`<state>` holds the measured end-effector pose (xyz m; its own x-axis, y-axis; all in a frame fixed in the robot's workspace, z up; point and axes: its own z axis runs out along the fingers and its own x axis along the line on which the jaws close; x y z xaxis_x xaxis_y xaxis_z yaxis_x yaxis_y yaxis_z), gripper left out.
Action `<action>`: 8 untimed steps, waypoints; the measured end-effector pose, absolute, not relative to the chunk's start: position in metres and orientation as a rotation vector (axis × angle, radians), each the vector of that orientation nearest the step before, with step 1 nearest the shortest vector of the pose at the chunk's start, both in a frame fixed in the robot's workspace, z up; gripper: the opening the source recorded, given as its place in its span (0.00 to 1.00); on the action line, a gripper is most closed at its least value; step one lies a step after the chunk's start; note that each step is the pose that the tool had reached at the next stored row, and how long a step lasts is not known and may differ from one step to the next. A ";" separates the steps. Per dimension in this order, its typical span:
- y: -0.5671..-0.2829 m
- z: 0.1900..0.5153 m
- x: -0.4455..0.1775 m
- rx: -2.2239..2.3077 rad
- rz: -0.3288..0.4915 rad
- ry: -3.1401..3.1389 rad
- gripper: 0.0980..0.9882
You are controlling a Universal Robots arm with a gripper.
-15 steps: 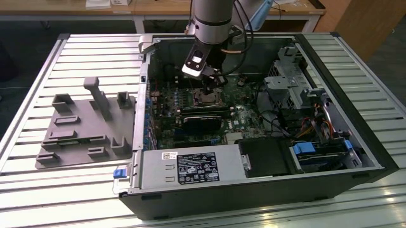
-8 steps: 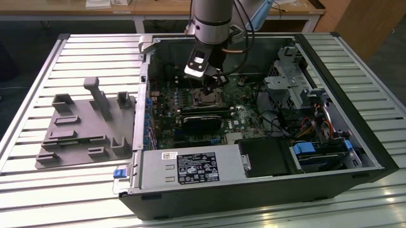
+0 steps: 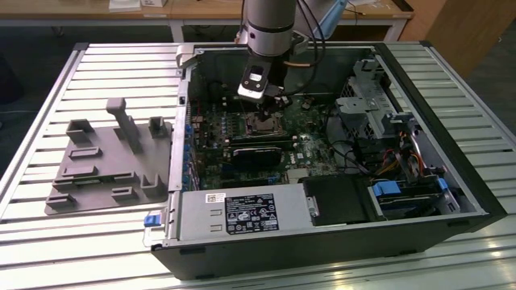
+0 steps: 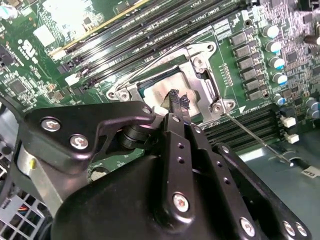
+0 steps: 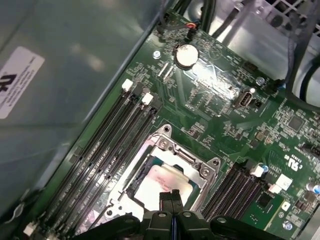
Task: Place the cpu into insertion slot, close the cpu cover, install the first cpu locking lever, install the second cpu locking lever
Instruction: 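Close the cpu cover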
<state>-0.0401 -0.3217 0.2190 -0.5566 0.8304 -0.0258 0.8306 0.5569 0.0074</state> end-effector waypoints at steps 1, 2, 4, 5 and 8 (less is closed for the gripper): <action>-0.322 0.219 -0.040 1.447 -0.009 2.759 0.01; -0.322 0.219 -0.040 1.424 -0.010 2.770 0.01; -0.322 0.219 -0.040 1.381 -0.010 2.792 0.01; -0.322 0.219 -0.040 1.358 -0.009 2.803 0.01; -0.322 0.219 -0.040 1.291 -0.010 2.834 0.01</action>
